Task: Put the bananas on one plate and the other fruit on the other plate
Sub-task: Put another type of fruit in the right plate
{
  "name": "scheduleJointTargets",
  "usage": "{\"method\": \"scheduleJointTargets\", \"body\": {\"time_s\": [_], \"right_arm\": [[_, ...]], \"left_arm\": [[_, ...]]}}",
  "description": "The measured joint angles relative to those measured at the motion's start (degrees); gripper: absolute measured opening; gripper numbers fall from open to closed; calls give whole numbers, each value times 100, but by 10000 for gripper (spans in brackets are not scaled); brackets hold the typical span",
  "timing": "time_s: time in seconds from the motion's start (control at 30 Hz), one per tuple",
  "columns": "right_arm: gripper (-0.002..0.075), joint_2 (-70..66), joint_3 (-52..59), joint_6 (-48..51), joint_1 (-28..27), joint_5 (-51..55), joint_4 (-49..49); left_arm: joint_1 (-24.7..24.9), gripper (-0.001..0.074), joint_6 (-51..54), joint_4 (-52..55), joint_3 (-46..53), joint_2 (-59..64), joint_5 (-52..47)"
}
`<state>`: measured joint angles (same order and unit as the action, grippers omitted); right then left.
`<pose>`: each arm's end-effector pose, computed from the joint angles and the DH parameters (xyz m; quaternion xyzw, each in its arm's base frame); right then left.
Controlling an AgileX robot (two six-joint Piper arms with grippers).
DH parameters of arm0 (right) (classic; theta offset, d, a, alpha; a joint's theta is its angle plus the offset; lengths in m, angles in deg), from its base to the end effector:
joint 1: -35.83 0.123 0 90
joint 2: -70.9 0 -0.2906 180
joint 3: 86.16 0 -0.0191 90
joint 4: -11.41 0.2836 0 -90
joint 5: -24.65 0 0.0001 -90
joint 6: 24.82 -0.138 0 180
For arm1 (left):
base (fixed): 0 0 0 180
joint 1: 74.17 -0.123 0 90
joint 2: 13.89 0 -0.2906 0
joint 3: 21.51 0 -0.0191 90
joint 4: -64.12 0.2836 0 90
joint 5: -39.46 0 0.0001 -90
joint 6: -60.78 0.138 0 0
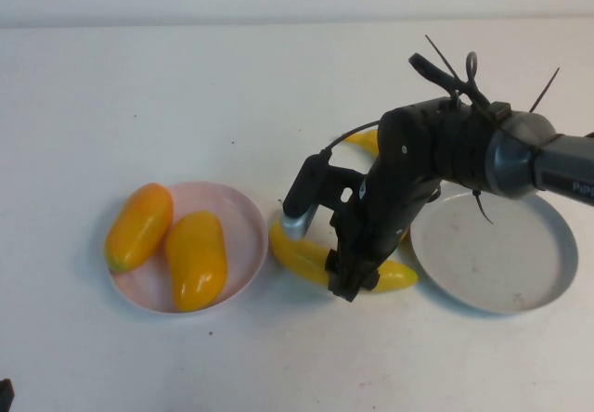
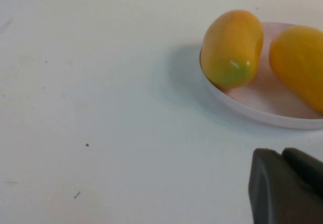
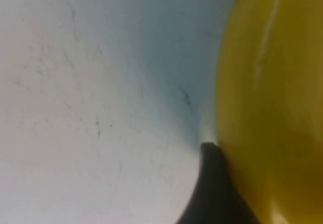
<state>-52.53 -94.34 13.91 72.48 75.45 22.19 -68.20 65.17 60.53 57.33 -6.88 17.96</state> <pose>0.3561 0.2899 0.1296 -0.5645 0.8126 0.0773 0.1223 0.1237 -0.0161 0.1569 0.0561 0.8035 -0.0347 0.5917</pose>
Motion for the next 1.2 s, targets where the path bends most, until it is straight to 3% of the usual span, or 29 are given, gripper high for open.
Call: {"method": "scheduleJointTargets", "body": {"time_s": [0.47,0.57,0.7,0.9,1.2], "right_arm": [[310,123,-23,-406,0,-13,-111],[310,519,-23,-1005,0,-72,-125],[310,1411,396,-2644,-39,-390,-260],[309,2593,1733,-4504,-776,-767,-664],[309,2298,2203,-4895,-1707,-528,-1078]], "left_arm": [[0,0,-11,0,0,0,0],[0,0,-11,0,0,0,0],[0,0,-11,0,0,0,0],[0,0,-11,0,0,0,0],[0,0,-11,0,0,0,0]]}}
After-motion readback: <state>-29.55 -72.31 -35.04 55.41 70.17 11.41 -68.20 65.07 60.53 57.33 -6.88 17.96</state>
